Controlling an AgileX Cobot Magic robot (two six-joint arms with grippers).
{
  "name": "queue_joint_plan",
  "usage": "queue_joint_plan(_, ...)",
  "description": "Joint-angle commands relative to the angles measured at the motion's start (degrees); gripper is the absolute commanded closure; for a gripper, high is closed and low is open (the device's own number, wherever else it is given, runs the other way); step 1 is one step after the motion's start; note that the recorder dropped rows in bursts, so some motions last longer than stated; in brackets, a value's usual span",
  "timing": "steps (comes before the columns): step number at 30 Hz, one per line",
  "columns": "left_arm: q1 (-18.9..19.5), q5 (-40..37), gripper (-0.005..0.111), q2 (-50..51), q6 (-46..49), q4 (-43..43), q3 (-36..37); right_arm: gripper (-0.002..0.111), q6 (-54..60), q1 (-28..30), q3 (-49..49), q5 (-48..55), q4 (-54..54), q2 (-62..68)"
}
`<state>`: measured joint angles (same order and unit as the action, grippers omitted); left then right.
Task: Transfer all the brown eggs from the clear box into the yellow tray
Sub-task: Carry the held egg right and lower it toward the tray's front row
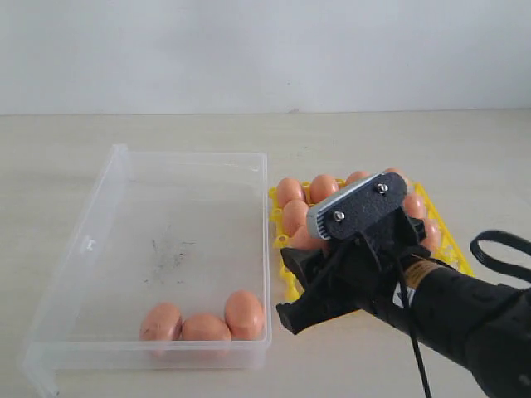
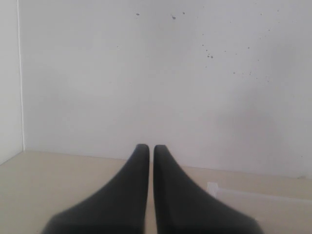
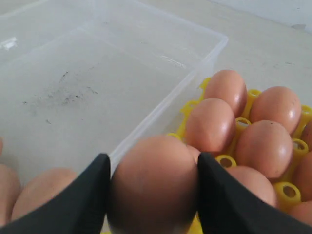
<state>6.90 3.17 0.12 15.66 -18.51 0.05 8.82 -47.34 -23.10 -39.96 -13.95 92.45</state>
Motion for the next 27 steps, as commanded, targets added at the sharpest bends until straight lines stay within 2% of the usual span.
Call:
queue_joint_plan(1, -0.08, -0.17, 0.103, -0.12, 0.31, 0.23, -0.05, 0.109, 0.26, 0.51, 2.37, -5.36, 0.96, 0.26)
queue_joint_plan(9, -0.08, -0.17, 0.103, -0.12, 0.31, 0.23, -0.05, 0.109, -3.17, 4.4, 2.37, -2.33, 0.94, 0.26)
queue_joint_plan(21, -0.08, -0.17, 0.103, -0.12, 0.31, 0.23, -0.05, 0.109, -8.82, 4.42, 2.12, 0.77, 5.92, 0.26)
queue_joint_plan(27, -0.08, -0.17, 0.103, -0.12, 0.31, 0.23, -0.05, 0.109, -8.4, 4.42, -2.18, 8.13, 7.14, 0.26)
